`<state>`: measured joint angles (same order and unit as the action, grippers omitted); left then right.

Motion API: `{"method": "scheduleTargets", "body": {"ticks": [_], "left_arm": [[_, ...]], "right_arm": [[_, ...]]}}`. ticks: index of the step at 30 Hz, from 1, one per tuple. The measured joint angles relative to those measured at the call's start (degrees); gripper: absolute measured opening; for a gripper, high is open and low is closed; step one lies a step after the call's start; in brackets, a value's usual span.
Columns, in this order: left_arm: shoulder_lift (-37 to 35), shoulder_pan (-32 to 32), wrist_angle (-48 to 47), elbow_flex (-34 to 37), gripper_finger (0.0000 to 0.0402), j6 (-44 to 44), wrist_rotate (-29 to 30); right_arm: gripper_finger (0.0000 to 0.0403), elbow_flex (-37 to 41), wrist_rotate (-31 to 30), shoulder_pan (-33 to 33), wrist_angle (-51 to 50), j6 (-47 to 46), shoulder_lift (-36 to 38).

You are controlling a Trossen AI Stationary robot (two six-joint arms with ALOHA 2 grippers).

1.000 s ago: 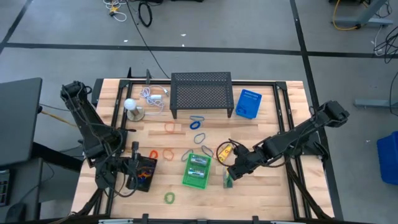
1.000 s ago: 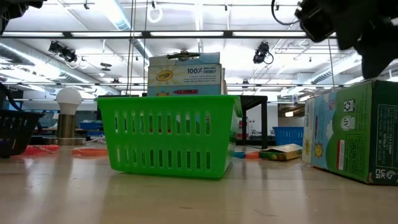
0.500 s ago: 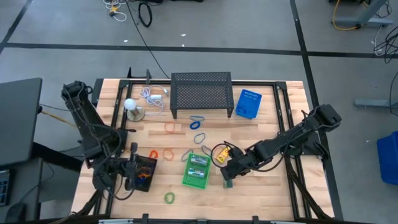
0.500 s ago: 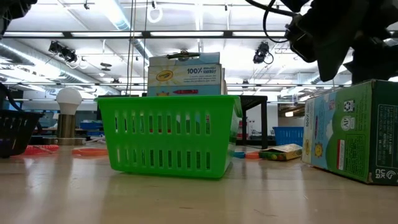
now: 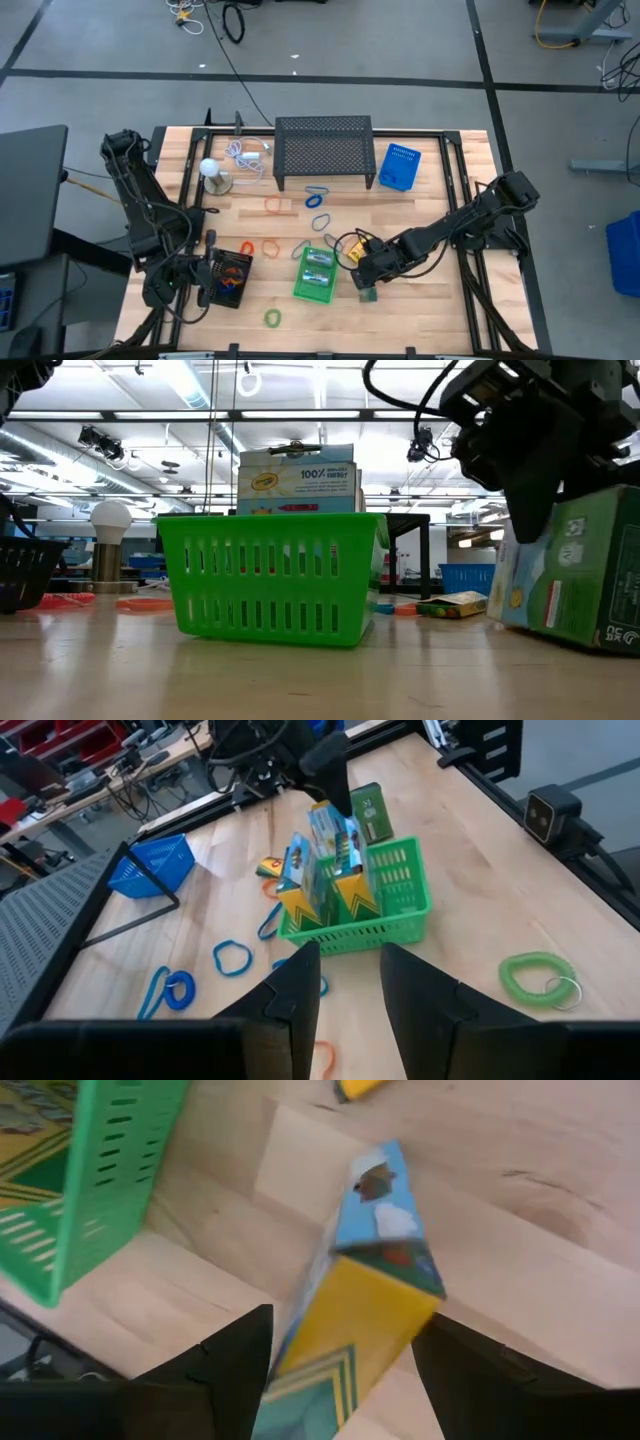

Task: Pick & Place Office Desk Supplies
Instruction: Put the crayon box into the green bin

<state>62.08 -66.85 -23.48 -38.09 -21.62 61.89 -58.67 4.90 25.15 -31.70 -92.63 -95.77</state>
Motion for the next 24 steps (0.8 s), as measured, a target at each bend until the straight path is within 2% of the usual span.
{"method": "scheduleTargets", "body": {"ticks": [4, 10, 17, 24], "left_arm": [[0.0, 0.04, 0.02, 0.0, 0.0116, 0.01, 0.29], [0.0, 0.04, 0.04, 0.0, 0.0116, -0.07, 2.61], [0.0, 0.04, 0.02, 0.0, 0.0116, -0.44, 4.76], [0.0, 0.04, -0.99, 0.0, 0.0115, -1.44, 8.71]], "right_arm": [[0.0205, 0.0, -1.32, 0.12, -1.45, 1.43, 0.02], [0.0089, 0.0, -1.91, 0.54, -0.07, 6.45, 0.02], [0.0089, 0.03, -2.98, 1.04, 3.34, 12.29, 0.02], [0.0089, 0.04, -8.05, 4.61, 6.16, 16.17, 0.02]]}}
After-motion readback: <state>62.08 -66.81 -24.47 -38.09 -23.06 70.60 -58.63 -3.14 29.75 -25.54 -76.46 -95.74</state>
